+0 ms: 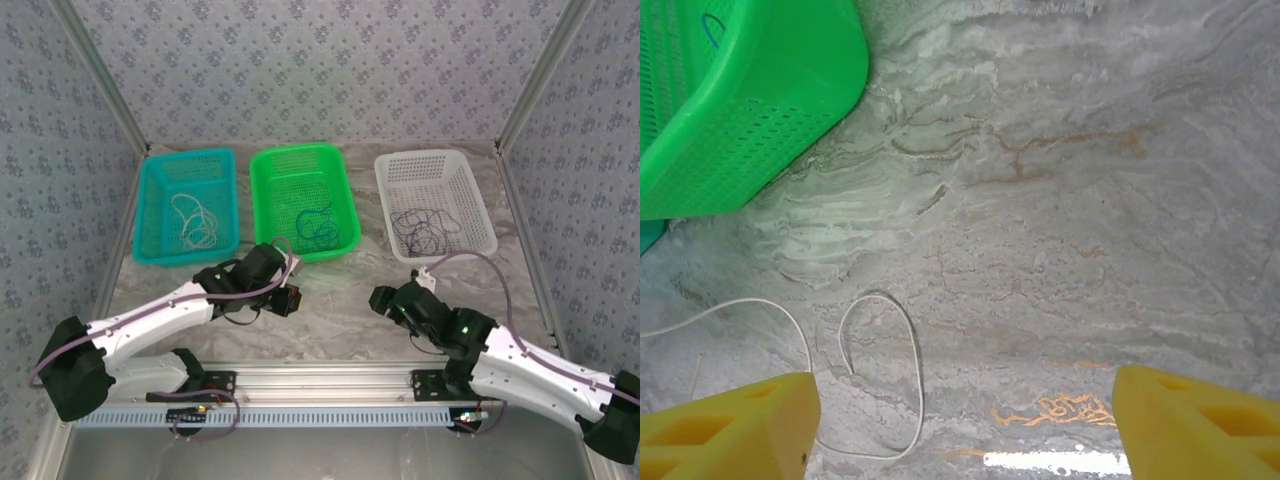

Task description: Untangle the cables

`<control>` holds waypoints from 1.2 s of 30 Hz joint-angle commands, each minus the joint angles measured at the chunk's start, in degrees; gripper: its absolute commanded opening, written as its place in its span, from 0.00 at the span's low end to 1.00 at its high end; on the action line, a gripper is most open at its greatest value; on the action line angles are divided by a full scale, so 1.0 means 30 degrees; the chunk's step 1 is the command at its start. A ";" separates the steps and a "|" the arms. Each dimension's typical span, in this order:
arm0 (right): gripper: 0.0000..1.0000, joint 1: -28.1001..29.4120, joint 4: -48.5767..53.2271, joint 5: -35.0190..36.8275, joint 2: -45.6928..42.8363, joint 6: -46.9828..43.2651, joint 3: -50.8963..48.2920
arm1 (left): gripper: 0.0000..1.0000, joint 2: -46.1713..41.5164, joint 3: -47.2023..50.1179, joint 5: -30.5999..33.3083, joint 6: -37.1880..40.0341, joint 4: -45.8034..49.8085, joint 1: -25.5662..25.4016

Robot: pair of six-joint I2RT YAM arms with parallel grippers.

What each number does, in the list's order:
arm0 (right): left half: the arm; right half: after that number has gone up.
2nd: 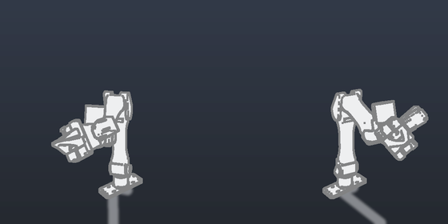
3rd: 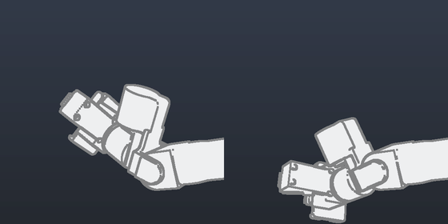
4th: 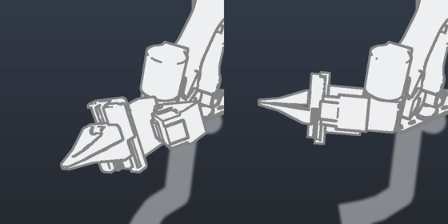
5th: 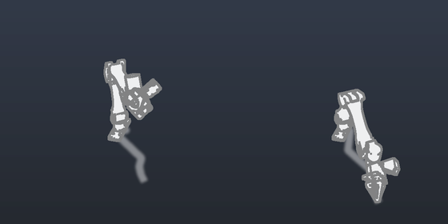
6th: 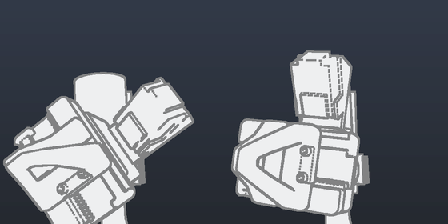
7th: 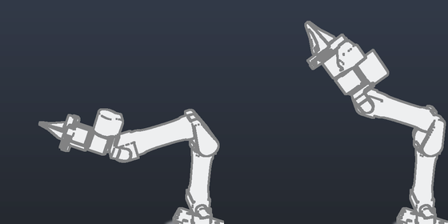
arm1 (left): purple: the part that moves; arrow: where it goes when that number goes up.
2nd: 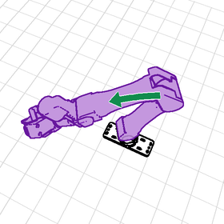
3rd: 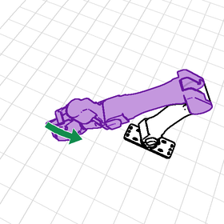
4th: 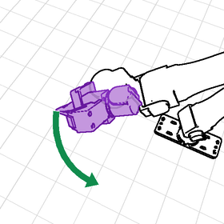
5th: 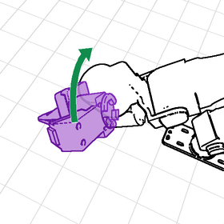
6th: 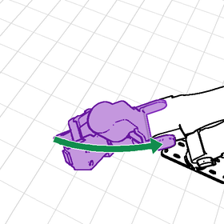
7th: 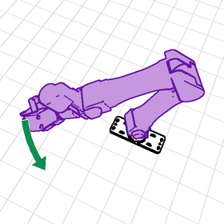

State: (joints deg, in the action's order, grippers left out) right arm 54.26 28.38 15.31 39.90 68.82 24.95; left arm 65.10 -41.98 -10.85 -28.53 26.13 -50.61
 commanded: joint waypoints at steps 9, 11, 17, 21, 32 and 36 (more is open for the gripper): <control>0.55 0.1016 0.1700 -0.1052 1.1802 -0.4063 0.6715 | 0.00 -0.2306 0.0646 0.1565 0.0403 0.0452 -0.0328; 0.50 0.1519 0.1936 -0.0786 1.3513 -0.5229 0.8100 | 0.00 -0.2686 0.0827 0.1630 0.0299 0.0600 -0.0353; 0.45 0.1927 0.1794 -0.1823 1.6262 -0.6963 0.9635 | 0.00 -0.3891 0.1284 0.1781 -0.0093 0.0625 -0.0343; 0.44 0.1957 0.1410 -0.2434 1.7373 -0.6900 0.9780 | 0.00 -0.4516 0.1595 0.1998 -0.0237 0.0442 -0.0358; 0.39 0.2282 0.0093 -0.3289 1.9054 -0.6499 0.9987 | 0.00 -0.4851 0.1777 0.2267 -0.0301 0.0512 -0.0348; 0.32 0.2234 0.0115 -0.3266 1.9296 -0.6330 1.0049 | 0.00 -0.4961 0.1849 0.2357 -0.0332 0.0533 -0.0352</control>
State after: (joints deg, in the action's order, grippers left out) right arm 60.66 30.89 7.11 95.98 48.97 54.06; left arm 51.07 -36.32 -4.67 -29.04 27.07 -51.40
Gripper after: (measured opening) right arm 0.333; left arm 0.043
